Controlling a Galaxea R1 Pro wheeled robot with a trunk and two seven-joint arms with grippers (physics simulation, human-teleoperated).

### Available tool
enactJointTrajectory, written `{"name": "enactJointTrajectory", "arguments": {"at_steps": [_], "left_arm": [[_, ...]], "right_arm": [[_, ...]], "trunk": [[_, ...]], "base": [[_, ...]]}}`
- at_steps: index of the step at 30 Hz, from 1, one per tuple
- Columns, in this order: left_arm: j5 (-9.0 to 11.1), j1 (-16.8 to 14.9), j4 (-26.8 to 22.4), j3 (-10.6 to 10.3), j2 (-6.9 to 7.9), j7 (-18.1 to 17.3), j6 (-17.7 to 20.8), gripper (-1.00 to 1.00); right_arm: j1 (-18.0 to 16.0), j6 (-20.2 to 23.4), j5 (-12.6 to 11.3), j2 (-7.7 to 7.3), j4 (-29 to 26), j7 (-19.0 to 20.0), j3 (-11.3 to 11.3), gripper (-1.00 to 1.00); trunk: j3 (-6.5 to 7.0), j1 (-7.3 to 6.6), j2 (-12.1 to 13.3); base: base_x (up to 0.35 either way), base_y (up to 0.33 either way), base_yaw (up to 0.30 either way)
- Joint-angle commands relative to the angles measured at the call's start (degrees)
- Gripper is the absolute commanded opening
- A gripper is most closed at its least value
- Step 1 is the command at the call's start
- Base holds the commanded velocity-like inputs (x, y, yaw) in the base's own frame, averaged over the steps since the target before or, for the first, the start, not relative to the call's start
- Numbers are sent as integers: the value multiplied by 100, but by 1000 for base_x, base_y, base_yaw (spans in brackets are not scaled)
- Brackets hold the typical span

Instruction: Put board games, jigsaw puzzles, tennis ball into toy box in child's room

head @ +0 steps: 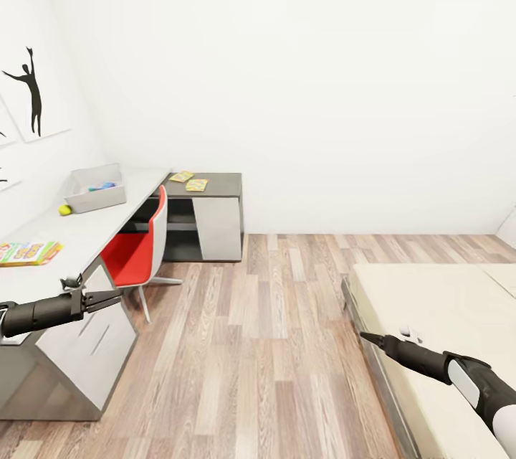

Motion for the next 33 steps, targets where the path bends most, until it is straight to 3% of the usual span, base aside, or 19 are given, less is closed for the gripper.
{"name": "enactJointTrajectory", "arguments": {"at_steps": [1, 33], "left_arm": [[-39, -5, -4, 8, -1, -40, 60, 100], [-31, 4, -4, 13, 1, -40, 60, 100]], "right_arm": [[-5, 48, -24, 0, 0, 10, -13, 100], [-5, 44, -33, 5, 0, 11, -5, 100]], "trunk": [[-12, 3, -12], [-12, 3, -12]], "base": [[-7, 0, -49], [-49, 0, -6]]}}
